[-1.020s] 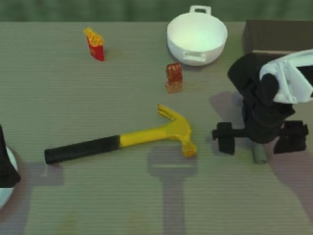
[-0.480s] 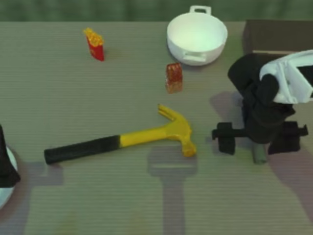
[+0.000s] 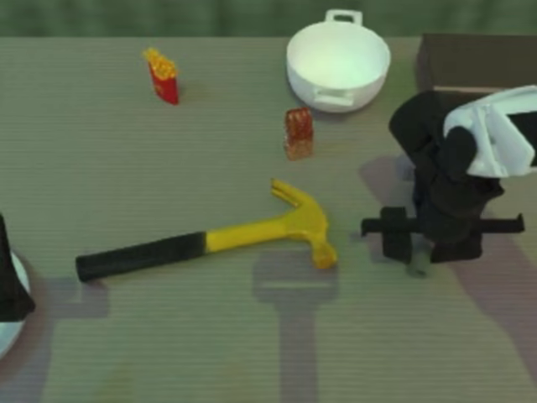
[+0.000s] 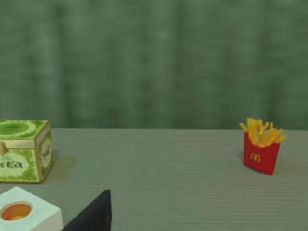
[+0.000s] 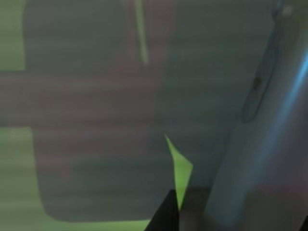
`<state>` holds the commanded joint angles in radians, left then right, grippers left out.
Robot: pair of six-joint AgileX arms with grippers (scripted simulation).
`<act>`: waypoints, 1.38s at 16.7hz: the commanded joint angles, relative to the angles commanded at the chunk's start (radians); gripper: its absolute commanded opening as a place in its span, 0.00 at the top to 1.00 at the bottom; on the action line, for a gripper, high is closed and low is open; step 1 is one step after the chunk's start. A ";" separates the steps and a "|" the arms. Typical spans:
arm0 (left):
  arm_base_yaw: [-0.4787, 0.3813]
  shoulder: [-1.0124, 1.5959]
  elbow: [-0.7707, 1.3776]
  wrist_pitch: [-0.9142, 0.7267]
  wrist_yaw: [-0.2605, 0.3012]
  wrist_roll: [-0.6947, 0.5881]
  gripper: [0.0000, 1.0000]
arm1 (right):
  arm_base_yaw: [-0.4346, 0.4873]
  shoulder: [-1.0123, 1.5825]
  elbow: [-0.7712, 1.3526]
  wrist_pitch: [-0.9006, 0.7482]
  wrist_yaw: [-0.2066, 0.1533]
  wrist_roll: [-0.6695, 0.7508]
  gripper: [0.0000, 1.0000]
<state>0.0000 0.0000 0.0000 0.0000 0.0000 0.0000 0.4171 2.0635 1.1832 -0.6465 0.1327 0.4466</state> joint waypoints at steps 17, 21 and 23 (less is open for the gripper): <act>0.000 0.000 0.000 0.000 0.000 0.000 0.00 | 0.019 -0.095 -0.035 0.269 -0.129 -0.057 1.00; 0.000 0.000 0.000 0.000 0.000 0.000 0.00 | 0.021 -0.155 -0.122 0.597 -0.219 -0.150 1.00; 0.000 0.000 0.000 0.000 0.000 0.000 0.00 | 0.021 -0.193 -0.175 0.786 -0.269 -0.203 1.00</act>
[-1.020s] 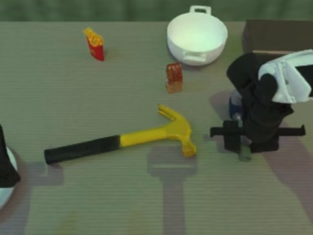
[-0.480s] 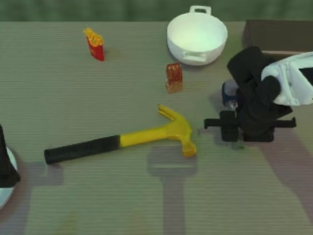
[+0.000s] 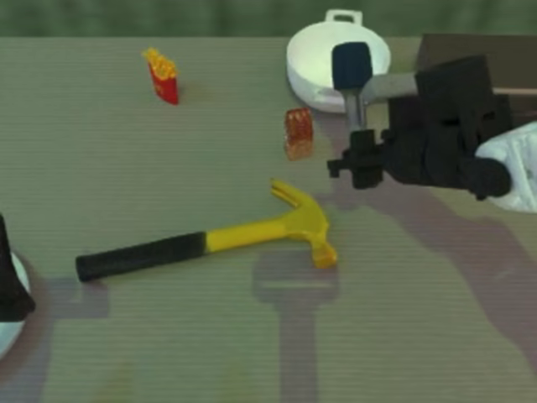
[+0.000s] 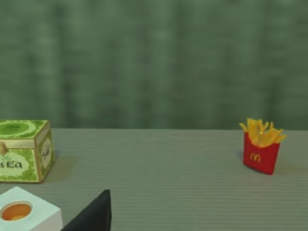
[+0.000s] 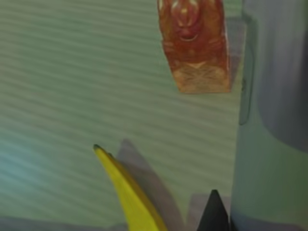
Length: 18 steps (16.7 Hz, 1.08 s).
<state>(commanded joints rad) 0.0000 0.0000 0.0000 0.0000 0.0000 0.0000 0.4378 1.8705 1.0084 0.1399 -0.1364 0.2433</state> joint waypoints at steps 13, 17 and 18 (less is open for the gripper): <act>0.000 0.000 0.000 0.000 0.000 0.000 0.00 | -0.006 -0.227 -0.203 0.704 -0.199 -0.226 1.00; 0.000 0.000 0.000 0.000 0.000 0.000 0.00 | -0.002 -0.224 -0.199 0.703 -0.195 -0.224 1.00; 0.000 0.000 0.000 0.000 0.000 0.000 0.00 | 0.009 -0.226 -0.203 0.705 -0.185 -0.223 1.00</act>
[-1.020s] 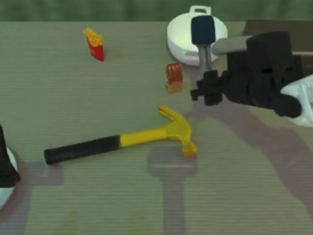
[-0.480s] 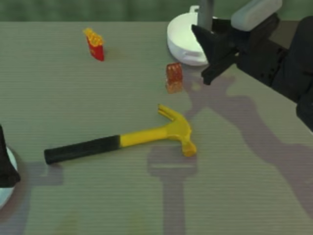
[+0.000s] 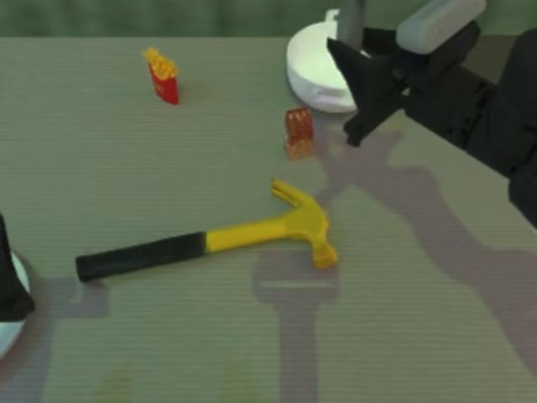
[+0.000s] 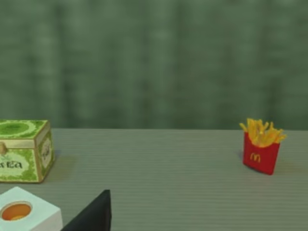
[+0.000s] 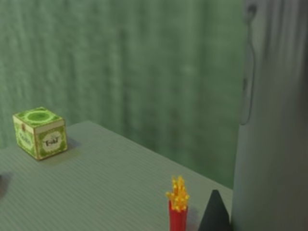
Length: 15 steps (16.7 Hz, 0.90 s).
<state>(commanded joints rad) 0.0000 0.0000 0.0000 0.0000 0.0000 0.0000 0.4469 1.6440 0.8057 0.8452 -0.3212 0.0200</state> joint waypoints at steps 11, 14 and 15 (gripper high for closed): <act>0.000 0.000 0.000 0.000 0.000 0.000 0.00 | 0.182 -0.042 -0.057 0.039 0.173 0.006 1.00; 0.000 0.000 0.000 0.000 0.000 0.000 0.00 | 0.180 -0.039 -0.056 0.039 0.171 0.007 1.00; 0.000 0.000 0.000 0.000 0.000 0.000 0.00 | 0.182 -0.041 -0.057 0.039 0.173 0.006 1.00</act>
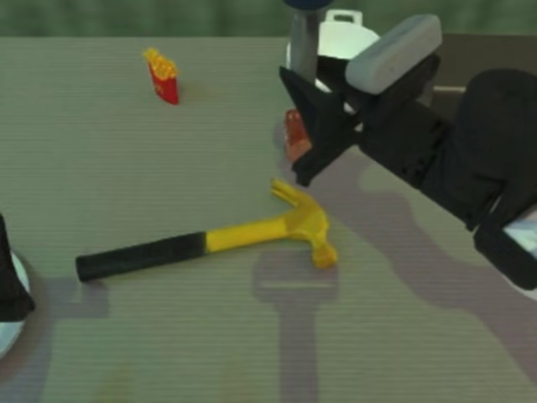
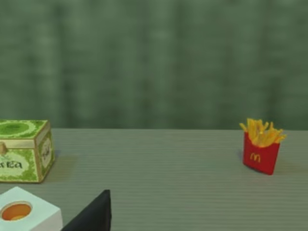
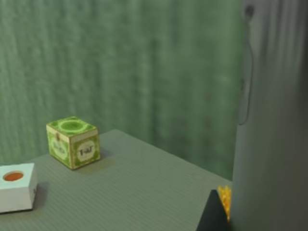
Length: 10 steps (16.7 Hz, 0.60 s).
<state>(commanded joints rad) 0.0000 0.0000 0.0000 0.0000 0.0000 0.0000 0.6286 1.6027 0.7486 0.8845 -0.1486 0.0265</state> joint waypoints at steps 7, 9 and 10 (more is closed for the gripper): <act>-0.030 0.067 0.051 0.035 0.043 0.002 0.00 | 0.000 0.000 0.000 0.000 0.000 0.000 1.00; -0.066 0.165 0.116 0.079 0.096 0.004 0.00 | 0.000 0.000 0.000 0.000 0.000 0.000 1.00; -0.088 0.229 0.154 0.105 0.127 0.005 0.00 | 0.000 0.000 0.000 0.000 0.000 0.000 1.00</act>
<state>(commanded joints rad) -0.0876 0.2287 0.1542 0.1046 0.1269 0.0050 0.6289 1.6023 0.7484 0.8846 -0.1483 0.0264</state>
